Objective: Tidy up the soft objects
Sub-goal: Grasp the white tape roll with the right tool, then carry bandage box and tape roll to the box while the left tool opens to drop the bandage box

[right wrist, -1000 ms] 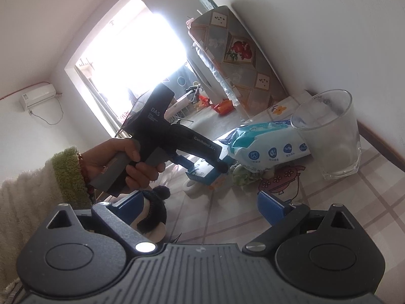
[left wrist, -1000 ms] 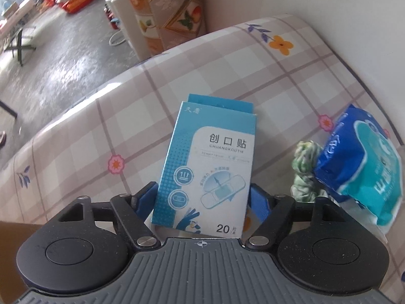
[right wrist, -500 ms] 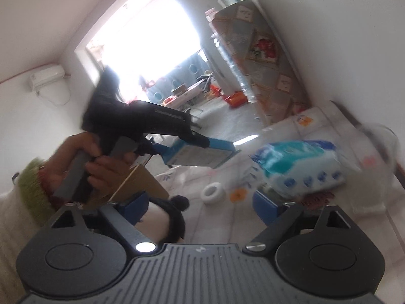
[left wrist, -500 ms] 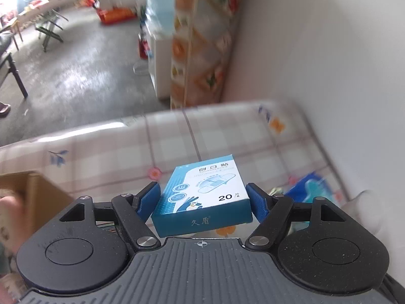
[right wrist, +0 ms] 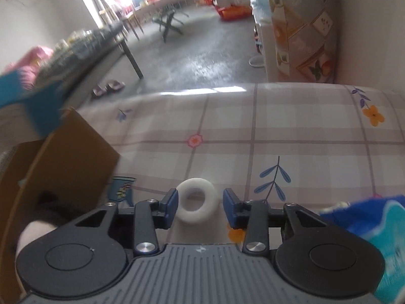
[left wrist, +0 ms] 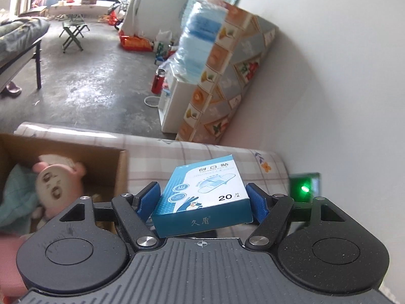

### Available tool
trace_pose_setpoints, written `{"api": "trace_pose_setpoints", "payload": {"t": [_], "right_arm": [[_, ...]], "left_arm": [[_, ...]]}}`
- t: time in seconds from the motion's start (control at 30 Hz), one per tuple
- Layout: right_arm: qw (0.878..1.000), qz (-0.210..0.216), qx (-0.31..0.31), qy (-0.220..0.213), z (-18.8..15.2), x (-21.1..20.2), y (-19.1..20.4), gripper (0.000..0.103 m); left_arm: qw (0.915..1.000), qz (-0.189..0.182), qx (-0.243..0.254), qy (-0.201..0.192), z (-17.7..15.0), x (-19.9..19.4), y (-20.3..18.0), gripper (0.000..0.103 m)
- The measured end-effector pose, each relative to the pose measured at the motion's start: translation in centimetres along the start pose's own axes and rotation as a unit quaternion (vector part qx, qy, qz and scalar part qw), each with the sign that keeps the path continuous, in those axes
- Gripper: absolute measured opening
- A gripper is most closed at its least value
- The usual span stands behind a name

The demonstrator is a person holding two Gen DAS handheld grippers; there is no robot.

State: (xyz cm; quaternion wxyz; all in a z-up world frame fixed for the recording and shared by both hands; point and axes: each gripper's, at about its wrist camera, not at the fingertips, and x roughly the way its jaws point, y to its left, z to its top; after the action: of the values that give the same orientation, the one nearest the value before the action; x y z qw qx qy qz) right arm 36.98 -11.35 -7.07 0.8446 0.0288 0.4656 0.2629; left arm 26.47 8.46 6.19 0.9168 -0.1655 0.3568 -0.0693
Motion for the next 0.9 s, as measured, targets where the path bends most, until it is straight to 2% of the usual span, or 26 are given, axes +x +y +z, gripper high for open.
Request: {"api": "trace_pose_setpoints", "payload": {"t": [0.2, 0.27, 0.3, 0.5, 0.6, 0.73, 0.9], "right_arm": [[0.999, -0.03, -0.03, 0.022, 0.8, 2.0, 1.5, 0.03], [0.998, -0.042, -0.039, 0.032, 0.7, 1.9, 2.0, 0.019], [0.997, -0.041, -0.043, 0.041, 0.4, 2.0, 2.1, 0.017], [0.997, -0.046, -0.055, 0.035, -0.3, 0.7, 2.1, 0.015], [0.998, -0.037, -0.044, 0.007, -0.5, -2.0, 1.9, 0.015], [0.997, -0.025, -0.049, -0.049, -1.0, -7.8, 2.8, 0.015], [0.992, 0.019, -0.06, -0.111, -2.6, -16.0, 5.0, 0.015]], "left_arm": [[0.9995, -0.004, -0.024, -0.019, -1.0, -3.7, 3.5, 0.073], [0.9992, -0.004, -0.03, -0.027, -1.3, -4.4, 4.2, 0.074], [0.999, -0.005, -0.032, -0.029, -1.6, -4.9, 4.5, 0.073], [0.9982, -0.005, -0.043, -0.043, -2.8, -7.2, 5.6, 0.073], [0.9974, -0.011, -0.052, -0.048, -3.3, -8.4, 5.9, 0.073], [0.9959, -0.016, -0.058, -0.068, -4.3, -11.4, 6.0, 0.073], [0.9931, -0.02, -0.062, -0.097, -5.8, -16.0, 6.6, 0.073]]}}
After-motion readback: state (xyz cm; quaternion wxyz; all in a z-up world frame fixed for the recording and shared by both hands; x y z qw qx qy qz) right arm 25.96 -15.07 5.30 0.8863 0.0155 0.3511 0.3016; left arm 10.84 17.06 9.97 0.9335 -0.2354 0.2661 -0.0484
